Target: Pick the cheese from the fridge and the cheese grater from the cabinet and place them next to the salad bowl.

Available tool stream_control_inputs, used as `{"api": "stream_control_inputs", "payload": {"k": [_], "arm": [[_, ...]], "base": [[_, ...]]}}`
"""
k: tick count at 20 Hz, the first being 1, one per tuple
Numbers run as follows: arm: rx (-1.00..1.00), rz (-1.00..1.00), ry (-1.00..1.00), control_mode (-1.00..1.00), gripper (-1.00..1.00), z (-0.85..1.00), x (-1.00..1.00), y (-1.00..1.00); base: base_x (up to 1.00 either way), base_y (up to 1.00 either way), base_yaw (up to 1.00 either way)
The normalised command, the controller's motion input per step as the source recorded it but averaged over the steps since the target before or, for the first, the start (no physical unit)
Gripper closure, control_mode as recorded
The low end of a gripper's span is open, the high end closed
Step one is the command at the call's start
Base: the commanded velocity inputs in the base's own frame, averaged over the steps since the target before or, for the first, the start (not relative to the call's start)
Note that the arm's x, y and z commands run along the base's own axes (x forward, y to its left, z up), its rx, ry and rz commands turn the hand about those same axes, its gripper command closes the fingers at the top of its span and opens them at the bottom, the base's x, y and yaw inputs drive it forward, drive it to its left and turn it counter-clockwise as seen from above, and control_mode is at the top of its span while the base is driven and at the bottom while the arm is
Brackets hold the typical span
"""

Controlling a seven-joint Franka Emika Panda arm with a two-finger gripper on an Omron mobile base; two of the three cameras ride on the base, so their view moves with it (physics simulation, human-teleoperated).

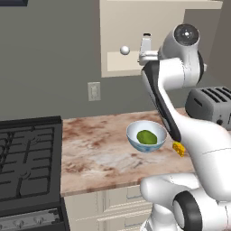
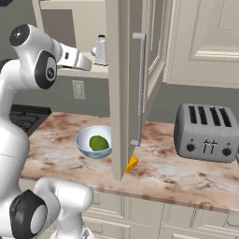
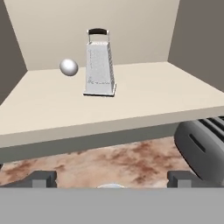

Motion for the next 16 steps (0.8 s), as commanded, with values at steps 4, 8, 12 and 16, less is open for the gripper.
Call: {"api": "stream_control_inputs", "payload": {"k": [4, 8, 12, 16], "arm": [[0.06, 0.00, -0.02, -1.00, -1.00, 0.13, 0.39, 0.00], [0.02, 0.00, -0.05, -1.00, -1.00, 0.00, 0.40, 0.00], [0.01, 0.00, -0.02, -1.00, -1.00, 0.00, 0.39, -0.01], [0.00, 0.00, -0.02, -1.00, -1.00, 0.00, 0.41, -0.01]], "base": [[0.00, 0.00, 0.00], [0.00, 0.00, 0.00], [0.00, 0.00, 0.00], [0.00, 0.00, 0.00]]}}
